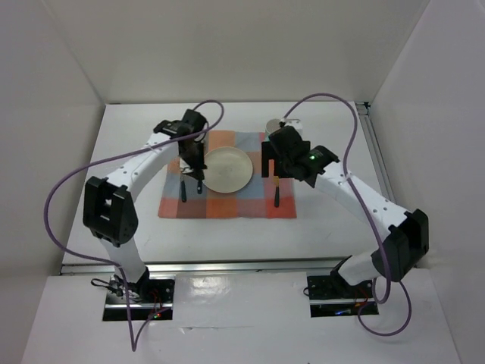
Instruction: Set the dinner table for one person
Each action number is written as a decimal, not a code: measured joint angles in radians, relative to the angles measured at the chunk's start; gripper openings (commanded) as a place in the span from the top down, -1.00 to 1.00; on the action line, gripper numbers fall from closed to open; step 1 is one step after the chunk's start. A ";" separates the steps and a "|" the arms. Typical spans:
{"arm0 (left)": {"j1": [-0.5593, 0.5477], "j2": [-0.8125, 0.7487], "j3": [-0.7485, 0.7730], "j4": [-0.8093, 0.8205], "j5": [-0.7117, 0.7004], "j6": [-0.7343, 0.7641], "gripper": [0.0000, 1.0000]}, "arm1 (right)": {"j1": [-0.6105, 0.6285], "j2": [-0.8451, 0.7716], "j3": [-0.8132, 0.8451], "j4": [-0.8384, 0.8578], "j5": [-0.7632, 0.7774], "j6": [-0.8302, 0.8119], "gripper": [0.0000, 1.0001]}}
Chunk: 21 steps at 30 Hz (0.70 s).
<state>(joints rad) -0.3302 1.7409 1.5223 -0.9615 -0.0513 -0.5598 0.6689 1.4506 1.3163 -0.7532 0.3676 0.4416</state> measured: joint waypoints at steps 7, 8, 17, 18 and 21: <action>-0.274 0.236 0.325 -0.022 0.071 -0.032 1.00 | -0.142 -0.190 -0.056 -0.006 0.022 0.071 -1.00; -0.303 0.280 0.372 -0.020 0.089 -0.050 1.00 | -0.162 -0.221 -0.069 -0.006 0.022 0.083 -1.00; -0.393 0.521 0.495 0.050 0.199 -0.194 1.00 | -0.223 -0.330 -0.103 -0.021 0.057 0.130 -1.00; -0.393 0.539 0.507 0.055 0.199 -0.204 1.00 | -0.227 -0.332 -0.105 -0.021 0.059 0.130 -1.00; -0.389 0.582 0.531 0.073 0.198 -0.230 1.00 | -0.237 -0.332 -0.106 -0.032 0.064 0.130 -1.00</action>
<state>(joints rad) -0.7197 2.3226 2.0537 -0.8883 0.1471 -0.7898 0.4316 1.1183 1.2098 -0.7853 0.4316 0.5720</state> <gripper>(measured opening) 0.119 0.997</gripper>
